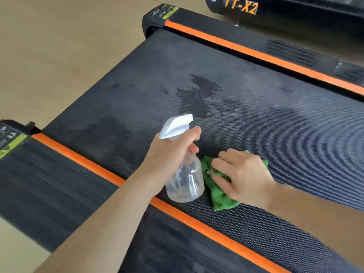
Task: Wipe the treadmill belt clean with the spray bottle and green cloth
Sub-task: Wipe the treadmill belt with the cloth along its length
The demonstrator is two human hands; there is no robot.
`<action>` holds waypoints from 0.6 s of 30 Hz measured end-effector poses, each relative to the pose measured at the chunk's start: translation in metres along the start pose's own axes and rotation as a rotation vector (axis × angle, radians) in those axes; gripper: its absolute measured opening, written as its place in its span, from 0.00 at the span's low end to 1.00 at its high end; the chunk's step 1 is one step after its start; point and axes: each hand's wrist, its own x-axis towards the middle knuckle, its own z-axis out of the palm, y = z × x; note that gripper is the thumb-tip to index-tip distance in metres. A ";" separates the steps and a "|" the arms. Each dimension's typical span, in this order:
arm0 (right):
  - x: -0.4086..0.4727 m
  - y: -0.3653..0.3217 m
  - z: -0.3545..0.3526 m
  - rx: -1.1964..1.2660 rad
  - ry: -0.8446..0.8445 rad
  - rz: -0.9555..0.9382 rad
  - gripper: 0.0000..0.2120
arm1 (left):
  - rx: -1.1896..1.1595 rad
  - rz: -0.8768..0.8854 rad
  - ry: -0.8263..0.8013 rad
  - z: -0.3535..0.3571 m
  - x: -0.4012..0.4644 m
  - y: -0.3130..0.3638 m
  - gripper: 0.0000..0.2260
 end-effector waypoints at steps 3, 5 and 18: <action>0.051 0.048 0.009 -0.154 0.079 0.276 0.13 | 0.005 0.026 -0.044 -0.009 -0.003 0.007 0.18; 0.076 0.070 0.015 -0.190 0.094 0.577 0.12 | 0.016 0.024 -0.069 -0.014 -0.006 0.011 0.18; 0.076 0.070 0.020 -0.125 0.095 0.343 0.09 | 0.115 -0.175 -0.103 -0.019 0.004 0.021 0.14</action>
